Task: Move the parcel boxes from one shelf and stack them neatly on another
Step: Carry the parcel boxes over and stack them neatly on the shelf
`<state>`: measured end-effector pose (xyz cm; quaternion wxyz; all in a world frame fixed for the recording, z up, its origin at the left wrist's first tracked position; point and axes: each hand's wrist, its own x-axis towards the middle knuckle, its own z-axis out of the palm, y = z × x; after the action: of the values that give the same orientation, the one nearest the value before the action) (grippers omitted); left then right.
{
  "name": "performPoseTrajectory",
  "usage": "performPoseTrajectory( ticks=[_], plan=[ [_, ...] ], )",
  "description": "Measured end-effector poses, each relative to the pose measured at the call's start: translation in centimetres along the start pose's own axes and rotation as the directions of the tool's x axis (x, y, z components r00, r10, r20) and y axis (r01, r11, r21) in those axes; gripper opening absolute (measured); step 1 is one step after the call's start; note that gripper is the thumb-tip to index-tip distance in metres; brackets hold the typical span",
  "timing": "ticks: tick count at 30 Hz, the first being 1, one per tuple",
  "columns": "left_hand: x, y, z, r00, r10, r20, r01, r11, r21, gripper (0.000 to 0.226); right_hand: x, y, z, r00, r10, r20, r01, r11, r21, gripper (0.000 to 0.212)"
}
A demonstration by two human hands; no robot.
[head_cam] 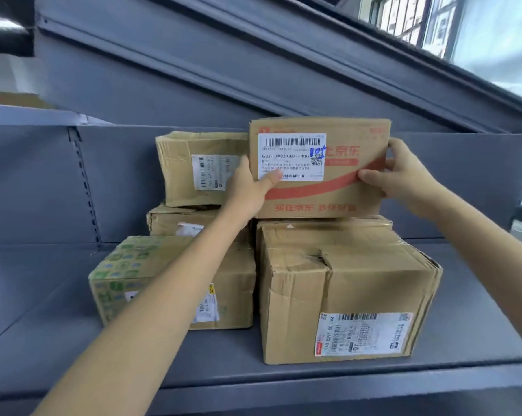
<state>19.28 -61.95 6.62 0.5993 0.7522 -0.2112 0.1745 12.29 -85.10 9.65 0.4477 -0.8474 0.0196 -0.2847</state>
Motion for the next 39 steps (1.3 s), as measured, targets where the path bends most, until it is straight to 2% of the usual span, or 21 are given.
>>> performPoseTrajectory(
  ticks=[3, 8, 15, 19, 28, 33, 36, 39],
  plan=[
    [0.3, -0.7, 2.0, 1.0, -0.02, 0.014, 0.019, 0.998, 0.064, 0.044, 0.4, 2.4, 0.4, 0.999, 0.034, -0.004, -0.034, 0.998, -0.047, 0.065],
    [1.3, -0.7, 3.1, 1.0, -0.008, 0.002, 0.008, 0.992, 0.128, 0.041, 1.7, 3.9, 1.2, 0.999, 0.011, -0.035, -0.013, 0.998, -0.065, 0.06],
    [1.3, -1.0, 3.8, 1.0, 0.0, 0.006, 0.0, 0.989, 0.15, 0.041, 2.0, 4.8, 0.5, 0.999, -0.011, -0.04, 0.008, 0.998, -0.061, 0.053],
    [1.2, -1.1, 4.3, 1.0, 0.004, 0.021, -0.008, 0.986, 0.167, 0.045, 2.0, 5.3, 0.5, 0.999, 0.003, -0.034, -0.005, 0.998, -0.056, 0.058],
    [0.8, -0.9, 3.0, 0.993, -0.077, 0.089, 0.069, 0.994, 0.089, 0.054, 1.3, 4.8, 1.0, 0.996, 0.064, 0.059, -0.073, 0.987, 0.146, 0.066],
    [0.6, -0.3, 2.3, 0.994, -0.073, 0.086, 0.064, 0.992, 0.107, 0.079, 1.0, 4.3, 0.6, 0.994, 0.105, 0.04, -0.111, 0.972, 0.209, 0.084],
    [0.2, 0.3, 1.8, 0.995, -0.065, 0.07, 0.055, 0.989, 0.136, 0.086, 0.3, 3.1, 0.1, 0.992, 0.106, -0.073, -0.098, 0.989, 0.109, 0.091],
    [-0.5, 1.0, 1.3, 0.998, -0.016, 0.058, 0.005, 0.982, 0.188, 0.082, -0.9, 1.3, -0.5, 0.952, -0.077, -0.295, 0.035, 0.989, -0.145, 0.088]
  ],
)
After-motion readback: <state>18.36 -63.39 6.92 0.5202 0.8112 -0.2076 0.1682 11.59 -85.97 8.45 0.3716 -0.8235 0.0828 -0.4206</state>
